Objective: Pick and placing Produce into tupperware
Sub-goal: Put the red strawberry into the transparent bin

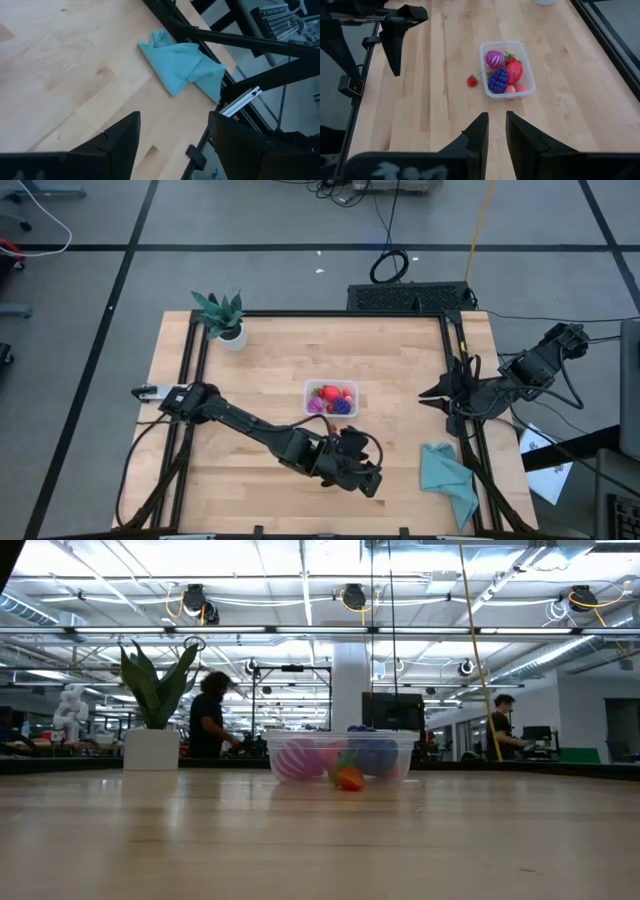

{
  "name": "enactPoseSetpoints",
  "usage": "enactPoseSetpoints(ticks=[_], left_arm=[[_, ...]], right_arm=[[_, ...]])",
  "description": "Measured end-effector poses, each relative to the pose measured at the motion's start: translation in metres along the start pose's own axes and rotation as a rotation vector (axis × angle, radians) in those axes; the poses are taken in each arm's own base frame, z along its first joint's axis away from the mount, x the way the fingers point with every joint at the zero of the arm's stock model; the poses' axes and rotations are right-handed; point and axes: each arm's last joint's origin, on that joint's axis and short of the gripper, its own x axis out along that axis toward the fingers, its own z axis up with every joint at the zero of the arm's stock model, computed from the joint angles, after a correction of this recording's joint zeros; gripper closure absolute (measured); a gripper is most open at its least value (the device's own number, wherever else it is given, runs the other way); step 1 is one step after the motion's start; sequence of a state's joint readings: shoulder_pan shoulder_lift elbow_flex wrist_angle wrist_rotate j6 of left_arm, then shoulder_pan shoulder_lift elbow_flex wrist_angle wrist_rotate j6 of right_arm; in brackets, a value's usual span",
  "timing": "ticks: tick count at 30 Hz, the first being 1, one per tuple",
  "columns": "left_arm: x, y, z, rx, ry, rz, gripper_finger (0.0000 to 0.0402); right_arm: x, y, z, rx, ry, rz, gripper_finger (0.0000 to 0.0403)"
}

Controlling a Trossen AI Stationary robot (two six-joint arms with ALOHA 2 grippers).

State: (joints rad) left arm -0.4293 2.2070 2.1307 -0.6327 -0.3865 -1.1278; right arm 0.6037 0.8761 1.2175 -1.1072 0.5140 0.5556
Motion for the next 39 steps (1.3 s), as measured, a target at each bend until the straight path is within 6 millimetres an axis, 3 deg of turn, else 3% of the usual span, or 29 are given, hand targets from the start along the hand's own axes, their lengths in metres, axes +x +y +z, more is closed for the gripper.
enactPoseSetpoints(ticks=[13, 23, 26, 33, 39], left_arm=[[0.000, 0.002, 0.001, 0.056, -0.031, 0.029, 0.0163], [-0.002, 0.026, -0.005, -0.092, -0.009, 0.267, 0.0163], [0.004, 0.029, -0.008, -0.093, -0.037, 0.295, 0.0163], [0.048, 0.053, -0.026, -0.164, 0.053, 0.390, 0.0163], [0.053, 0.064, -0.028, -0.166, 0.062, 0.473, 0.0163]], right_arm=[[0.000, 0.000, 0.000, -0.020, 0.003, -0.001, 0.0348], [0.000, 0.000, 0.000, -0.021, 0.004, -0.001, 0.0348], [0.000, 0.000, 0.000, -0.028, 0.004, -0.001, 0.0348], [0.000, 0.000, 0.000, -0.029, 0.005, -0.002, 0.0348], [0.000, 0.000, 0.000, -0.045, 0.004, -0.002, 0.0348]])
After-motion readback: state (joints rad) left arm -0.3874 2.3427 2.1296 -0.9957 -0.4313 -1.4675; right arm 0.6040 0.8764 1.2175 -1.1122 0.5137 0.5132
